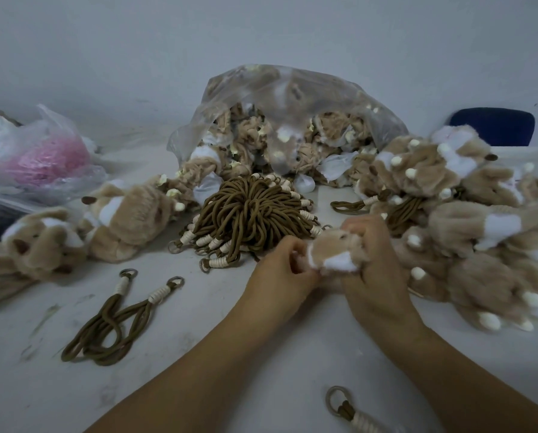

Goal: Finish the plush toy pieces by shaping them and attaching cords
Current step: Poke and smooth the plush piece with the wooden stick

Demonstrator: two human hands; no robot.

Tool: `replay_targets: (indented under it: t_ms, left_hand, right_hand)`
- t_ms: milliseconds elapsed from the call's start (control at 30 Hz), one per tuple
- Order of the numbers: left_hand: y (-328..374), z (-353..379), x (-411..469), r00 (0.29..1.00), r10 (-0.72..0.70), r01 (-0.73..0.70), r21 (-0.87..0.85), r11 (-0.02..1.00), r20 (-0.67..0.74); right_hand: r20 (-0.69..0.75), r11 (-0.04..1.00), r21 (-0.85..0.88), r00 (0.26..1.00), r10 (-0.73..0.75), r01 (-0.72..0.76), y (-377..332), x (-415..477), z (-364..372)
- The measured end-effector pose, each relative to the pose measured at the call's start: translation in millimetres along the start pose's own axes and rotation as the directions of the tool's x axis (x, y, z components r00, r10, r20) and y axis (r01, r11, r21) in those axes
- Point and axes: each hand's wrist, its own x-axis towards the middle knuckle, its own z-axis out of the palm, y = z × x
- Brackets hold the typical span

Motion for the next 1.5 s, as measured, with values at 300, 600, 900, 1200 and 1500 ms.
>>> replay_targets:
  t_ms: [300,600,900,1200,1500]
  left_hand:
    - [-4.7,-10.4,2.4,0.97,-0.215,0.167,-0.332,0.929,-0.115]
    - [-2.7,-25.0,11.8,0.949,-0.209,0.26,-0.96,0.108,0.234]
    - [-7.9,-15.8,5.6,0.914,-0.011,-0.098,-0.249,0.964,-0.405]
    - [-2.7,-4.7,-1.9,0.93,0.359,-0.342,0.169,0.924,-0.082]
    - [-1.7,-7.6,-0.8,0.853,0.448,-0.402,0.21,0.891,-0.269]
  right_hand:
    - [0.254,0.949,-0.115,0.932,-0.259,0.295,-17.7,1.3,7.3]
    - [0.196,0.976,-0.212,0.976,0.096,-0.053,8.4,-1.7,-5.9]
    - [0.018,0.945,-0.017,0.945,0.326,-0.326,16.3,0.2,-1.0]
    - [0.045,0.989,-0.147,0.999,0.018,-0.011,12.4,1.5,0.2]
    - [0.272,0.946,0.013,0.912,0.308,-0.324,6.2,-2.7,-5.1]
